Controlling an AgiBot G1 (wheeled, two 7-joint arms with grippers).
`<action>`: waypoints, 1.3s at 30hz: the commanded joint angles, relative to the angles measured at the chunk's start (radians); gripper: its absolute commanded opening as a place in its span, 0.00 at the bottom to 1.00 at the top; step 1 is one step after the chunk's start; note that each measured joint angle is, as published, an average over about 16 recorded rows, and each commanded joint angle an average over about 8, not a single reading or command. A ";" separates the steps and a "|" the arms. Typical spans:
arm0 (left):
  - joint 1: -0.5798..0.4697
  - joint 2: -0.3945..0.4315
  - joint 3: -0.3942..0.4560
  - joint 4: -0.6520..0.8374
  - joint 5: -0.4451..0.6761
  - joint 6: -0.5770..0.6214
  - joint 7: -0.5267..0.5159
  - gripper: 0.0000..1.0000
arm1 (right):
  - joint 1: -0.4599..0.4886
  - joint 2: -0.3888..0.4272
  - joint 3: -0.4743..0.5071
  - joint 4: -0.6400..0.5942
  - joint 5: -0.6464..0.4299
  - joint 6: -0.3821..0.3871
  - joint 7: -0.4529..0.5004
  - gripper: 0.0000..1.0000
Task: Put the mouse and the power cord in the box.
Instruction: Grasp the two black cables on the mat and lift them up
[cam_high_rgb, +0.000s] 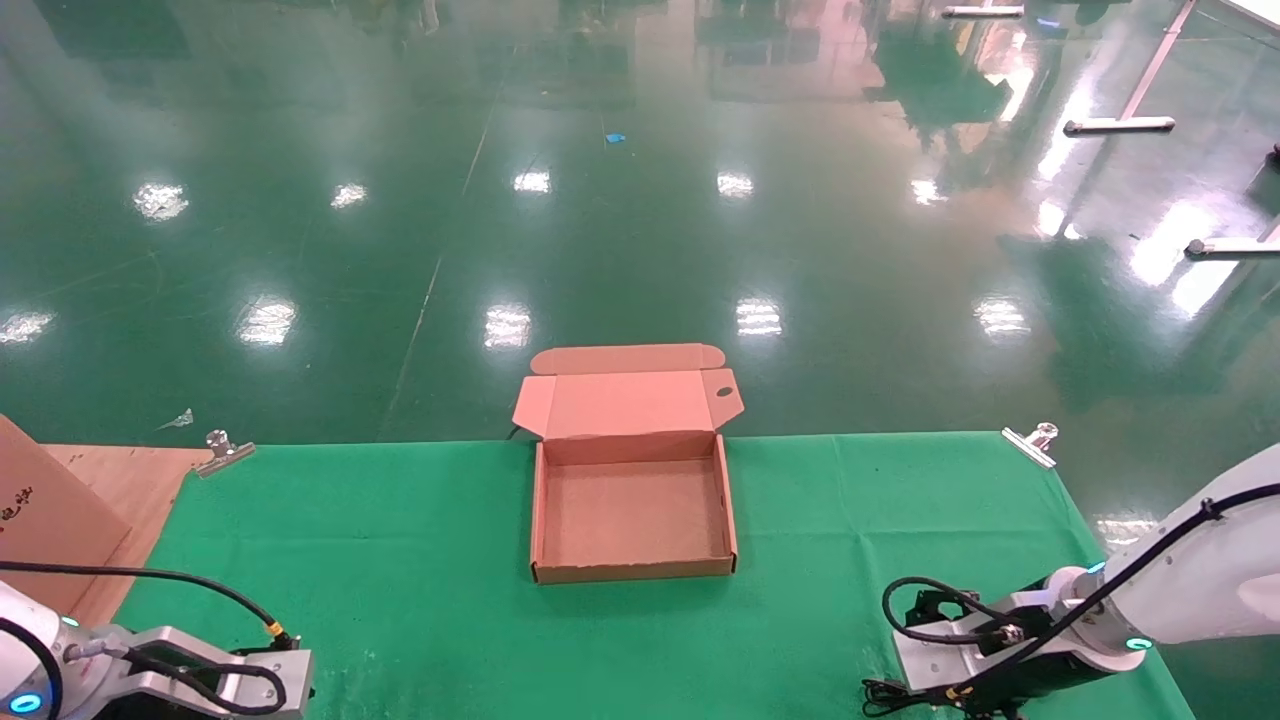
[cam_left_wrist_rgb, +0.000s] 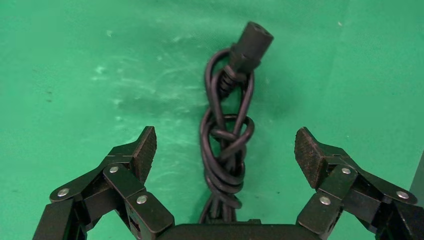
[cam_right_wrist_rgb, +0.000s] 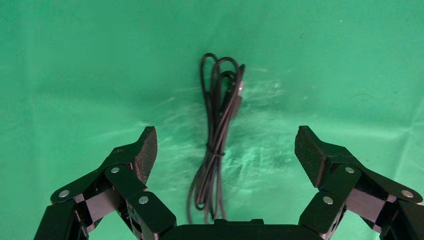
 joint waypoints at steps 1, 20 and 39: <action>-0.006 0.014 0.004 0.034 0.007 -0.010 0.016 1.00 | 0.005 -0.019 0.004 -0.054 0.005 0.025 -0.031 1.00; -0.022 0.040 -0.013 0.219 -0.018 -0.054 0.132 0.00 | 0.005 -0.057 0.031 -0.222 0.037 0.183 -0.147 0.00; -0.052 0.023 -0.016 0.316 -0.019 -0.075 0.179 0.00 | 0.022 -0.042 0.042 -0.266 0.053 0.160 -0.197 0.00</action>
